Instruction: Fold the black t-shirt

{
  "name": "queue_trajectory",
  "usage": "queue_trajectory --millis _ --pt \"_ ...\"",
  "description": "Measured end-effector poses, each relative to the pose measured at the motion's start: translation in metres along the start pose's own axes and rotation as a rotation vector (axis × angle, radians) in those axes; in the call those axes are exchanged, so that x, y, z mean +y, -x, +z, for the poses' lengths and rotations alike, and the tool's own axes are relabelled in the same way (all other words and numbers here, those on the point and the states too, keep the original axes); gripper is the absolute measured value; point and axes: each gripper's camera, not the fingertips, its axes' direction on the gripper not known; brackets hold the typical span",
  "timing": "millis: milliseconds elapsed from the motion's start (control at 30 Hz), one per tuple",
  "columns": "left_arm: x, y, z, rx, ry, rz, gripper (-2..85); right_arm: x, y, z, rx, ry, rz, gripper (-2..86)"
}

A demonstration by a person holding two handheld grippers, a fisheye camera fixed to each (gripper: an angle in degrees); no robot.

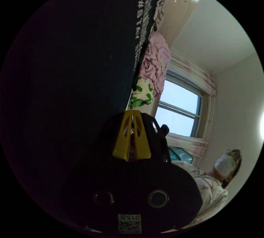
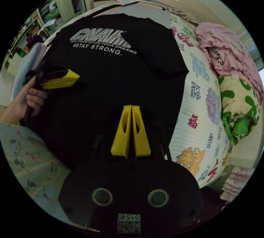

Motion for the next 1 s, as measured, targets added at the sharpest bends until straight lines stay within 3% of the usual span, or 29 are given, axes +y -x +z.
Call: queue_trajectory --millis 200,267,333,433,533,1000 --pt "0.025 -0.002 0.018 -0.002 0.008 -0.002 -0.9 0.033 0.076 0.035 0.1 0.067 -0.113 -1.0" --pt "0.036 -0.004 0.024 -0.021 0.209 0.013 -0.9 0.039 0.092 0.046 0.105 0.1 -0.12 -1.0" --pt "0.057 -0.005 0.029 -0.06 0.558 -0.023 -0.9 0.045 0.102 0.055 0.09 0.127 -0.123 -1.0" --pt "0.077 -0.007 0.028 -0.168 0.754 -0.066 -0.9 0.055 0.11 0.069 0.03 0.141 -0.098 -1.0" --pt "0.09 -0.009 0.037 -0.257 0.764 -0.03 -0.9 0.062 0.119 0.082 -0.008 0.171 -0.067 -1.0" --pt "0.142 -0.04 0.066 -0.243 0.75 -0.032 -0.9 0.076 0.208 0.133 0.178 0.295 -0.109 -1.0"
